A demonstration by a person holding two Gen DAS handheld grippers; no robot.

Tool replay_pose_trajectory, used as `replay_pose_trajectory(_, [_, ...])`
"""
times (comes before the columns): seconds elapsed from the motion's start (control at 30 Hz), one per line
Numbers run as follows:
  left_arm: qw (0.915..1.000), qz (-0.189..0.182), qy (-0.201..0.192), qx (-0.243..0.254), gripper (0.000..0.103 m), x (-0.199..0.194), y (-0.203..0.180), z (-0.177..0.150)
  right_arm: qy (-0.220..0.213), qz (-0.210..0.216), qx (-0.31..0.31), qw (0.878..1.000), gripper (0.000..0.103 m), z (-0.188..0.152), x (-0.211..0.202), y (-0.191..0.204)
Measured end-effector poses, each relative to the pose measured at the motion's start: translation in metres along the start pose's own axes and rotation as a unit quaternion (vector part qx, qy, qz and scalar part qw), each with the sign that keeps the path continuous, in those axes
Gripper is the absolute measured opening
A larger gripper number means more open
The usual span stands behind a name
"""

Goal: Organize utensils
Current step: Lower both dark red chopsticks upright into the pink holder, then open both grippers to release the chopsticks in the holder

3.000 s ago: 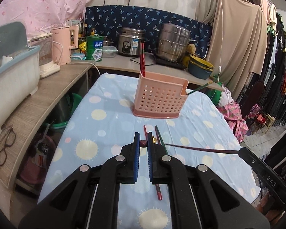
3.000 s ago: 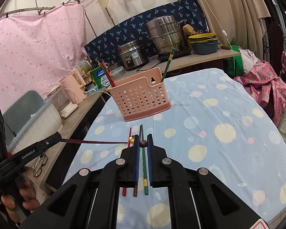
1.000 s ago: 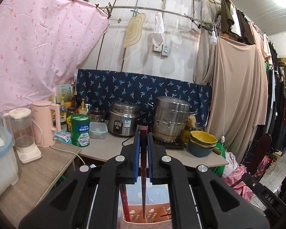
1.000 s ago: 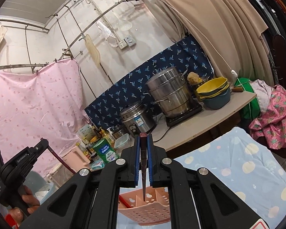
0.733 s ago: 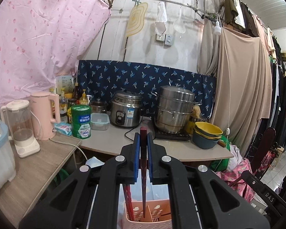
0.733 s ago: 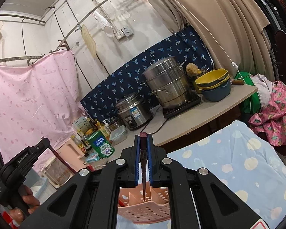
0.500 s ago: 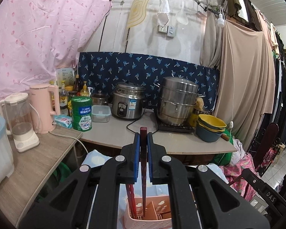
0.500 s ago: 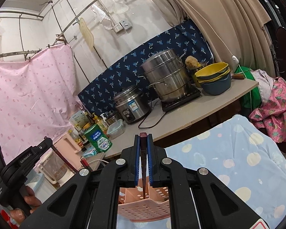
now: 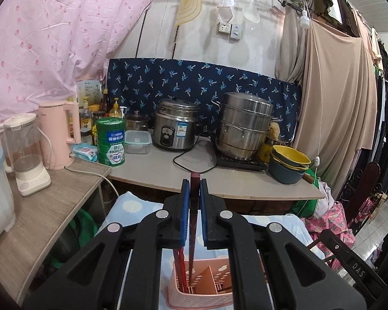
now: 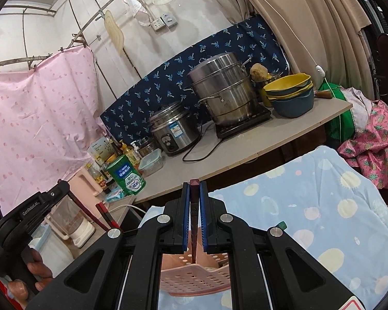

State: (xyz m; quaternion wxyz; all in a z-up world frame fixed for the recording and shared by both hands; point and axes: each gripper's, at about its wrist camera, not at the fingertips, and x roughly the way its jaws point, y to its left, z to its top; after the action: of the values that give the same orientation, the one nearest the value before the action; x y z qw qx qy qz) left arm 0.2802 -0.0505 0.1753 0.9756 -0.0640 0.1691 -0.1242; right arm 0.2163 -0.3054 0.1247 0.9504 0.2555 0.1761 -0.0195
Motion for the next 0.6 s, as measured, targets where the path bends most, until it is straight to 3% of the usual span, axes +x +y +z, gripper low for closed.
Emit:
replay_pose_trajectory(0.07, [1.0,0.004,0.001,0.003,0.016,0.0,-0.001,-0.002,0.003,0.0,0.003,1.0,0.01,-0.002,0.001,-0.001])
replay_pose_trajectory(0.13, [1.0,0.007,0.0,0.003,0.036,-0.003,-0.002,-0.005,0.002,-0.001,0.005,1.0,0.015,-0.004,-0.001,-0.001])
replay_pose_trajectory(0.6, [0.9995,0.008,0.016,0.025,0.038,-0.022,-0.009,-0.018,0.011,0.004,-0.038,0.999,0.02,-0.013,-0.024,0.019])
